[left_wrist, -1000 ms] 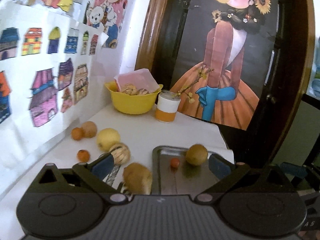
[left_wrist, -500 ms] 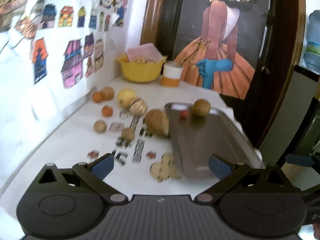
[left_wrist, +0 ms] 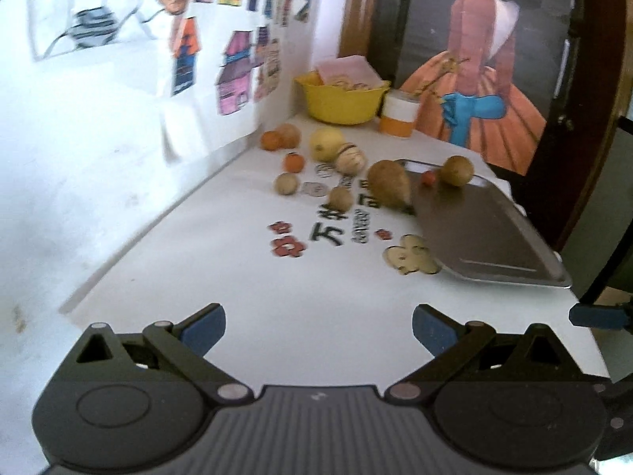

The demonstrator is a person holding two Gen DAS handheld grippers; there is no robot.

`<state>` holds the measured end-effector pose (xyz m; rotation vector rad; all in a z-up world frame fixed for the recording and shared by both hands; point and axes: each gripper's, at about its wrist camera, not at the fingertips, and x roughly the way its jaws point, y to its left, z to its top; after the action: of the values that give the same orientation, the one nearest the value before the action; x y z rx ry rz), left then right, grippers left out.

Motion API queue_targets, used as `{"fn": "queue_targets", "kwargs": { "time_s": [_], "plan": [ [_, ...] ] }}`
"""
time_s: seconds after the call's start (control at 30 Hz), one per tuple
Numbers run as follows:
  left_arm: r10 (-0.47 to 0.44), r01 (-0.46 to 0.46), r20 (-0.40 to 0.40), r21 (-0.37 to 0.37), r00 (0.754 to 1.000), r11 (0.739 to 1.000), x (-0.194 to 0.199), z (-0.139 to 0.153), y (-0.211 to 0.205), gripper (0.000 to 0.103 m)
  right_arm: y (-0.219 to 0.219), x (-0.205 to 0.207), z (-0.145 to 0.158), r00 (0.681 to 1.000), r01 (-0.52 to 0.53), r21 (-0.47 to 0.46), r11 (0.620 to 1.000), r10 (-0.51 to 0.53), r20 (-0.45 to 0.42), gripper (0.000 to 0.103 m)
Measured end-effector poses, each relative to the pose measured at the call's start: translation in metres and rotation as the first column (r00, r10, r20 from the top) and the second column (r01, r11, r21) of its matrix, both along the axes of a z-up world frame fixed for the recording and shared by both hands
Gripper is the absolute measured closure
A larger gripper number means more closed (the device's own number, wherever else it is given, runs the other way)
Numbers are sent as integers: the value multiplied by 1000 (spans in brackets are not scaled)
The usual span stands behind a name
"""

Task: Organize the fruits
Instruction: 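Withdraw both open tools from the tray back toward the fruits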

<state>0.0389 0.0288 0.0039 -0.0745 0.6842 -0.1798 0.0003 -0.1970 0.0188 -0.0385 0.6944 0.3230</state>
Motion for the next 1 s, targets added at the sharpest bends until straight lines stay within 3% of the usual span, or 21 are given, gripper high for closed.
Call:
{"fn": "queue_targets", "kwargs": {
  "time_s": [0.53, 1.0],
  "plan": [
    [114, -114, 3, 42, 993, 993, 37, 0, 31, 1, 34, 67, 19, 995, -95, 64, 993, 94, 25, 1],
    [-94, 90, 53, 71, 994, 993, 112, -4, -15, 1, -7, 166, 16, 996, -65, 58, 996, 61, 71, 1]
  ]
}}
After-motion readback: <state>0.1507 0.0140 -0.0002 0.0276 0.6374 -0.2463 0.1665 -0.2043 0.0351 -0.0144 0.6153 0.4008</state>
